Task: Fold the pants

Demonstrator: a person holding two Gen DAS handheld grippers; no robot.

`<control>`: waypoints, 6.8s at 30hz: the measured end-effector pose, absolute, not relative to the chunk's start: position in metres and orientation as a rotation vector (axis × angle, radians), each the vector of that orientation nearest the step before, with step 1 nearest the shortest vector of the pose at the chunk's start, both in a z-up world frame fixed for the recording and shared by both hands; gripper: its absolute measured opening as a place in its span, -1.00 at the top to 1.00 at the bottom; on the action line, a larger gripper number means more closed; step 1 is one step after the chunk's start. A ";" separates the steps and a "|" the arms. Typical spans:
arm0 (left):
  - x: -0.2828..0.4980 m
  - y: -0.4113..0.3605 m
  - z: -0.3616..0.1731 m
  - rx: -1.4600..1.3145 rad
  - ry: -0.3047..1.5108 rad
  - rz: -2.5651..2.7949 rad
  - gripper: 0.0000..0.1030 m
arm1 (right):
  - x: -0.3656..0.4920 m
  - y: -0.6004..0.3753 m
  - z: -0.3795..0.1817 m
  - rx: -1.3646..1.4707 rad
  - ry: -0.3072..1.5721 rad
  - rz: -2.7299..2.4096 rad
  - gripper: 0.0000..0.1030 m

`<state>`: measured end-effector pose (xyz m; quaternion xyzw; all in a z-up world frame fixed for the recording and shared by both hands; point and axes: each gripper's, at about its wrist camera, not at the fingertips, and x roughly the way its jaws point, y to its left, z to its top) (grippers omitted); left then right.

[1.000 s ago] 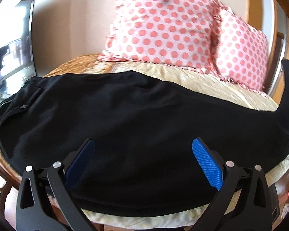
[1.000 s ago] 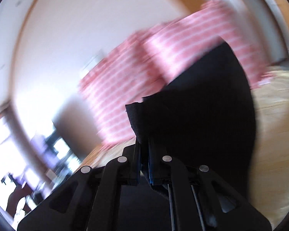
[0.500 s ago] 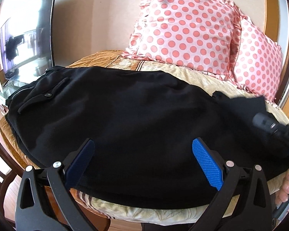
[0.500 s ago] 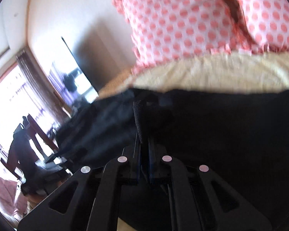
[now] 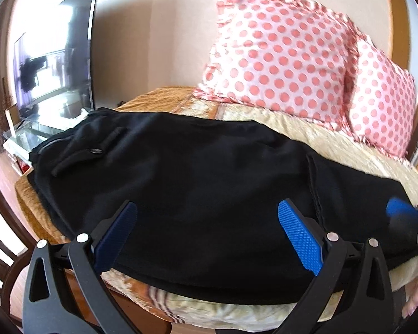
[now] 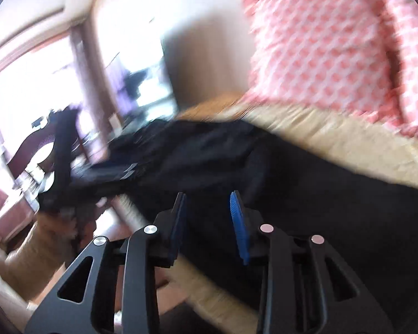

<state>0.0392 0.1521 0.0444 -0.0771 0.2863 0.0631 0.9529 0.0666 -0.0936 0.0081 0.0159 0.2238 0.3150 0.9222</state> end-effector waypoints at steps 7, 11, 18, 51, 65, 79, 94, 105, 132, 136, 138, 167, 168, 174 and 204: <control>0.031 0.180 0.051 -0.217 0.571 0.199 -0.96 | 0.093 -0.047 -0.029 -0.117 0.616 0.553 0.31; 0.021 0.216 0.057 -0.271 0.557 0.286 -0.96 | 0.084 -0.041 -0.024 -0.159 0.552 0.550 0.31; 0.011 0.306 0.064 -0.498 0.560 0.381 -0.96 | 0.090 -0.054 -0.033 -0.071 0.597 0.602 0.11; 0.023 0.382 0.028 -0.936 0.649 0.308 0.79 | 0.088 -0.059 -0.033 -0.076 0.583 0.610 -0.11; 0.007 0.401 0.025 -1.013 0.604 0.323 0.14 | 0.087 -0.059 -0.033 -0.078 0.582 0.611 -0.11; 0.021 0.405 0.014 -1.125 0.599 0.224 0.08 | 0.087 -0.059 -0.032 -0.077 0.580 0.612 -0.12; 0.026 0.405 0.002 -1.192 0.584 0.246 0.61 | 0.083 -0.063 -0.031 -0.087 0.568 0.592 -0.39; 0.046 0.342 0.087 -0.778 0.525 0.220 0.83 | 0.057 -0.116 -0.020 0.028 0.505 0.603 -0.60; 0.112 -0.115 0.078 -0.226 0.849 -0.749 0.83 | -0.015 -0.333 -0.042 0.387 0.451 0.090 -0.67; 0.096 -0.128 0.109 -0.155 0.723 -0.742 0.82 | -0.018 -0.340 -0.041 0.388 0.437 0.068 -0.67; 0.090 -0.142 0.101 -0.087 0.736 -0.758 0.82 | -0.018 -0.343 -0.040 0.385 0.439 0.051 -0.67; 0.080 -0.026 0.072 -0.037 0.597 -0.376 -0.78 | 0.051 -0.259 0.017 0.206 0.370 0.401 -0.66; 0.083 -0.022 0.069 -0.041 0.602 -0.367 -0.78 | 0.058 -0.256 0.014 0.212 0.388 0.405 -0.66; 0.094 -0.018 0.037 -0.020 0.733 -0.329 -0.78 | 0.081 -0.250 -0.020 0.219 0.577 0.338 -0.69; 0.064 -0.009 0.020 0.065 0.668 -0.324 -0.96 | 0.158 -0.329 -0.028 0.289 0.825 0.343 -0.42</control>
